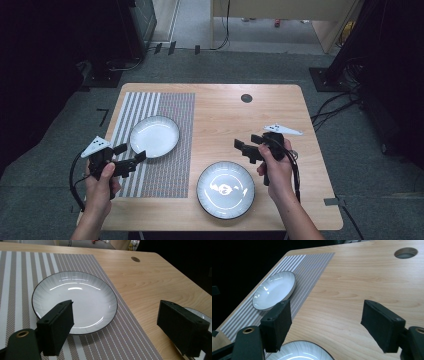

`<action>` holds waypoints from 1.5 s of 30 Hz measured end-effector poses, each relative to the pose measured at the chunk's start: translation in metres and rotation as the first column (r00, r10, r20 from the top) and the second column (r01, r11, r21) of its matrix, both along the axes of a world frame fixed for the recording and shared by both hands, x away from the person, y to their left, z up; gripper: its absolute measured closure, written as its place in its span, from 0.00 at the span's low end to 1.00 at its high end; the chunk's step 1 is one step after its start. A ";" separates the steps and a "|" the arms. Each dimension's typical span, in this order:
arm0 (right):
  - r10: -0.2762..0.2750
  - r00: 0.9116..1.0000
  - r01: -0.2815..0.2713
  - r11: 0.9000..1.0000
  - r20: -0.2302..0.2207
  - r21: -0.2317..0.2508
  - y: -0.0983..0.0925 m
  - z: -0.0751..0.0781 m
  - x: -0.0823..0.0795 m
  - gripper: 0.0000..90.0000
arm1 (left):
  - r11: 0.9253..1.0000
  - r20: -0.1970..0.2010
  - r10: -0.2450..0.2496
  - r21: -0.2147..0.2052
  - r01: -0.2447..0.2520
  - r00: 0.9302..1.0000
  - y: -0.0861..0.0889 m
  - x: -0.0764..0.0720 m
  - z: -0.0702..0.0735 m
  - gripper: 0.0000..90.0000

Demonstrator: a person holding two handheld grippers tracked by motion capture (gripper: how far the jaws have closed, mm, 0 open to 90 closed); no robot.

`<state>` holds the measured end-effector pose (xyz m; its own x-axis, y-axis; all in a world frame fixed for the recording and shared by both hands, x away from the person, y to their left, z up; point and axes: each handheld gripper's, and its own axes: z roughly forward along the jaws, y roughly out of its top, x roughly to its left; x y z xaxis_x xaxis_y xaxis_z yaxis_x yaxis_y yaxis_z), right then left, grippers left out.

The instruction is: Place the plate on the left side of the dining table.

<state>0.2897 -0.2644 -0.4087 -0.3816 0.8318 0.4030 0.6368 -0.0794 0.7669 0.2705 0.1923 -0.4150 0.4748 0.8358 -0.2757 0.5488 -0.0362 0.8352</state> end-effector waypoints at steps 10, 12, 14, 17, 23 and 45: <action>-0.079 0.997 0.079 0.997 0.004 -0.022 -0.030 -0.011 -0.022 0.25 | 1.000 0.047 -0.012 0.003 0.012 0.999 -0.007 -0.012 -0.008 0.16; -0.093 0.996 0.093 0.995 0.003 -0.032 -0.035 -0.015 -0.025 0.25 | 1.000 0.056 -0.014 0.000 0.014 0.998 -0.008 -0.014 -0.011 0.16; -0.108 0.994 0.108 0.993 0.002 -0.039 -0.040 -0.018 -0.029 0.25 | 1.000 0.057 -0.012 -0.008 0.012 0.998 -0.007 -0.015 -0.015 0.16; -0.123 0.992 0.123 0.991 0.001 -0.046 -0.048 -0.024 -0.034 0.25 | 1.000 0.054 -0.003 -0.009 0.004 0.999 -0.006 -0.018 -0.021 0.16; -0.142 0.990 0.141 0.988 -0.005 -0.059 -0.061 -0.034 -0.046 0.25 | 1.000 0.047 0.011 0.001 -0.011 0.999 0.000 -0.024 -0.032 0.16; -0.252 0.967 0.253 0.960 0.021 -0.123 -0.117 -0.065 -0.075 0.26 | 0.992 0.004 0.118 0.054 -0.118 0.993 0.042 -0.041 -0.067 0.16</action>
<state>0.2150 -0.3814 -0.4741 -0.1545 0.9448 0.2891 0.6043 -0.1411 0.7842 0.2297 0.2342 -0.4819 0.3719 0.8996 -0.2289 0.5515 -0.0158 0.8340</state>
